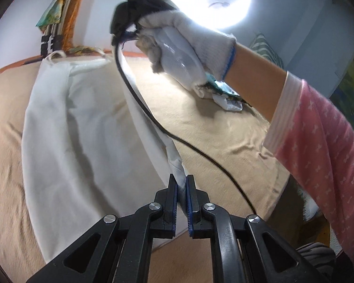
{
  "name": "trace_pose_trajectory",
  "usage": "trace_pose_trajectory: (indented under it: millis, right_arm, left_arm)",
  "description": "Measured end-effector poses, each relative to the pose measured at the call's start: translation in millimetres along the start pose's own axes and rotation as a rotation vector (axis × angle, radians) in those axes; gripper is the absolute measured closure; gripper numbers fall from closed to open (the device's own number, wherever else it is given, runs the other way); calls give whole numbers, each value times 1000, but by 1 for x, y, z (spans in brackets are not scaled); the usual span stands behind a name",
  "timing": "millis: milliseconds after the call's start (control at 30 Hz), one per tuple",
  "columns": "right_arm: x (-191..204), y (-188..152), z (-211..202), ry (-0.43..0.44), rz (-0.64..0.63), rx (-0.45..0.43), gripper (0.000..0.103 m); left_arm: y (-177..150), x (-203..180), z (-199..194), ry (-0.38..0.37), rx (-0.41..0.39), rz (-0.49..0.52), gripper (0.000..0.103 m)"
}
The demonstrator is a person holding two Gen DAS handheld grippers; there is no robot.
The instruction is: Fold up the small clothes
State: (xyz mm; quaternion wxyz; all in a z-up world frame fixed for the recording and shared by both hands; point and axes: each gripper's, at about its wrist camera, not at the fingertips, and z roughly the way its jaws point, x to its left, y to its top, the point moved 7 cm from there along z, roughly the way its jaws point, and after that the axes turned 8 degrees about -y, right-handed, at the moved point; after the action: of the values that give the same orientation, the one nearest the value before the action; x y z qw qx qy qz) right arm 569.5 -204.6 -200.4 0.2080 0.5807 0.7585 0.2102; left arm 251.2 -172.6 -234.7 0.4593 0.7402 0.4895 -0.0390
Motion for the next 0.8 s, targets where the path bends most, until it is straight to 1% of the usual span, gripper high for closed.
trace_pose_trajectory:
  millis: [167,267,400,433,467,500,533,600,633,733,800]
  right_arm:
    - [43,0,16,-8,-68,19,97]
    - [59,-4,31,-15,-81,41,97]
    - [69,-12,50,-29,-95,66,97]
    - [70,-14,55,-21,-87,76,97]
    - [70,-16,57,-10,-82,83,97]
    - [70,-16,57,-1,-77,78,94]
    - [69,-16,55,25,-68,81,88]
    - [68,-15,45,111,-30,79,56]
    - [64,-14,34,133,-14,57,52]
    - [50,-14,-1,154,0,-8,52]
    - [34,-22,-28,175,34,-36,52]
  left_arm:
    - [-11,11,-1,16,19,-8,99]
    - [-16,19,-2,21,25,-23,99]
    - [-20,31,-4,35,45,-38,99]
    - [-21,33,-4,40,54,-41,93]
    - [-22,34,-5,40,62,-41,84]
    - [-22,34,-8,45,64,-36,80]
    - [-22,34,-11,49,63,-28,76]
    - [-22,33,-22,72,52,7,72]
    - [-20,33,-29,92,37,27,70]
    - [-15,38,-51,124,8,32,68]
    - [-10,47,-65,165,-15,27,68]
